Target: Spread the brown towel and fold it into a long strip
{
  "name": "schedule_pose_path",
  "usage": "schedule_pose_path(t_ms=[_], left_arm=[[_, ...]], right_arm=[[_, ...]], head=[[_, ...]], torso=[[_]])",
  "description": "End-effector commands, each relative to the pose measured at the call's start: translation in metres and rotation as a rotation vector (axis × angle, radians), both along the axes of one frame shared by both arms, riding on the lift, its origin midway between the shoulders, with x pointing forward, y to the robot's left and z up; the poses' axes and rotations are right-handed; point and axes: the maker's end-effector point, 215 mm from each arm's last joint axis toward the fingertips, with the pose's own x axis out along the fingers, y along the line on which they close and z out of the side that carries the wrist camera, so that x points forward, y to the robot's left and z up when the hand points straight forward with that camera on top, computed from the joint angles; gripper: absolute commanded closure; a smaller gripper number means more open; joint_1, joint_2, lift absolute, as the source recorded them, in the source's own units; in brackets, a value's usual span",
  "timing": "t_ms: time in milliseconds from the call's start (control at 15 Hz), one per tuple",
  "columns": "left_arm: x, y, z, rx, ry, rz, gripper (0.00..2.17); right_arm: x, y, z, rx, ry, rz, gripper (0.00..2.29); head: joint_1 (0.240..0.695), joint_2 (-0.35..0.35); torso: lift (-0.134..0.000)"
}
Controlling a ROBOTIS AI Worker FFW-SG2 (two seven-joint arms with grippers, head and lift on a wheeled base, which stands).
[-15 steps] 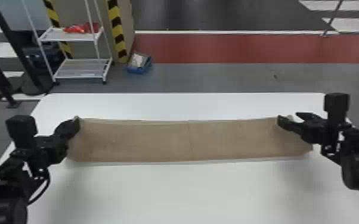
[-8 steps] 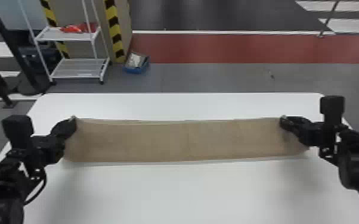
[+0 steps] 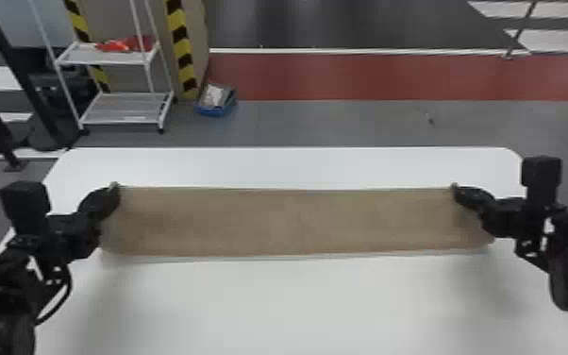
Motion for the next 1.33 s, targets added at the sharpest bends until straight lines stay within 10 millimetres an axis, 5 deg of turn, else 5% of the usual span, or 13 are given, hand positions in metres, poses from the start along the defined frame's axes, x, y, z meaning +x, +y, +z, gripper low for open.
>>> schedule_pose_path(t_ms=[0, 467, 667, 1267], left_arm=[[-0.003, 0.002, 0.008, -0.003, -0.015, 0.003, 1.18], [-0.004, -0.002, 0.020, 0.002, -0.035, -0.005, 1.18], [0.005, -0.011, 0.024, 0.004, -0.041, -0.019, 1.18], [0.029, -0.023, -0.006, 0.047, 0.018, -0.030, 1.17]], right_arm=[[-0.009, -0.014, 0.003, 0.007, -0.018, -0.023, 1.51], [-0.025, -0.040, 0.043, 0.035, -0.127, -0.074, 1.51], [-0.027, -0.039, 0.042, 0.047, -0.127, -0.076, 1.51], [-0.022, -0.032, 0.045, 0.038, -0.141, -0.070, 1.51]], head=[[0.695, -0.003], [0.695, -0.036], [0.695, -0.045], [0.695, -0.056]], torso=[[-0.123], [-0.123], [-0.123], [-0.123]])
